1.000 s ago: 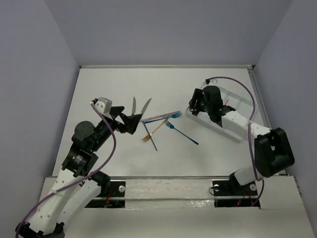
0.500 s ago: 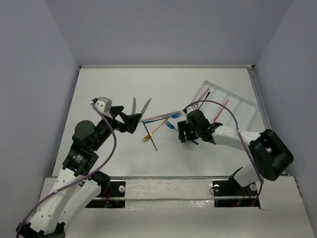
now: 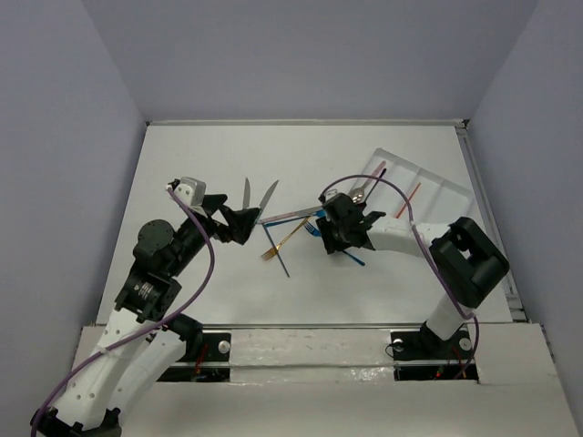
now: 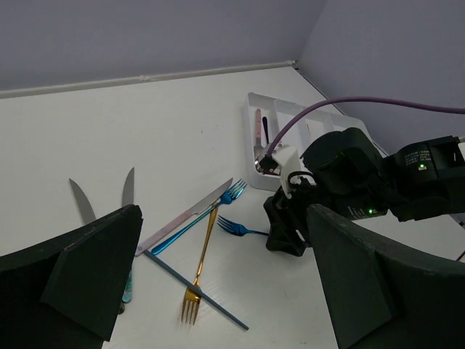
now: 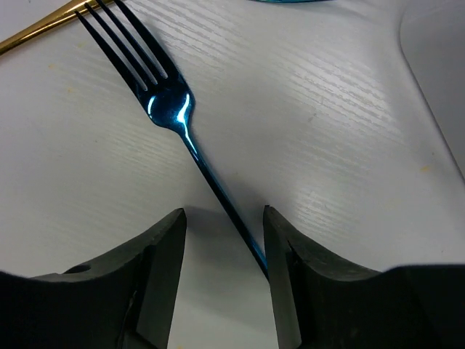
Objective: Sort the eating utensils into containers
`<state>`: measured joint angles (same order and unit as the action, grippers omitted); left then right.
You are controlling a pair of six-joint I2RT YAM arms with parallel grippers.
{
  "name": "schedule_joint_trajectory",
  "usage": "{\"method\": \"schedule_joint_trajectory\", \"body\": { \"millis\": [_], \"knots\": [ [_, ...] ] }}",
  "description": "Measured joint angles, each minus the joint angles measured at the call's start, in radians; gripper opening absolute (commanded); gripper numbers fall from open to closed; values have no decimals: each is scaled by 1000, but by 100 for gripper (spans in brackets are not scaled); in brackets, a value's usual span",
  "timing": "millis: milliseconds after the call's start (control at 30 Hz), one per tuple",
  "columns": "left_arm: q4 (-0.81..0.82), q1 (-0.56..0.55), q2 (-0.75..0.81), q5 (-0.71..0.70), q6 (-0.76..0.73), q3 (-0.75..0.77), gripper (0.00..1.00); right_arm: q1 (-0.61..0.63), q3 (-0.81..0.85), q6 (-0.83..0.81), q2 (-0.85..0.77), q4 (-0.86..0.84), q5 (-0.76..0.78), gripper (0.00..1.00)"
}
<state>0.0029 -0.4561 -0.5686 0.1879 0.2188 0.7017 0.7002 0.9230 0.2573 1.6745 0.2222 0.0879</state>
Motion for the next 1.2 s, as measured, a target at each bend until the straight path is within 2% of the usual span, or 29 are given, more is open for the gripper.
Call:
{"method": "schedule_joint_trajectory", "body": {
  "millis": [133,400,533,867,1067,1200],
  "knots": [
    [0,0,0,5,0,0,99,37,44,-1,34,45,54,31],
    [0,0,0,14,0,0,99,75,77,9,54,82,74,18],
    [0,0,1,14,0,0,99,86,77,11,54,85,73,0],
    [0,0,2,14,0,0,99,87,69,51,21,90,65,0],
    [0,0,2,15,0,0,99,92,49,95,-187,76,126,0],
    [0,0,4,16,0,0,99,33,49,146,-300,27,219,0]
  ]
}}
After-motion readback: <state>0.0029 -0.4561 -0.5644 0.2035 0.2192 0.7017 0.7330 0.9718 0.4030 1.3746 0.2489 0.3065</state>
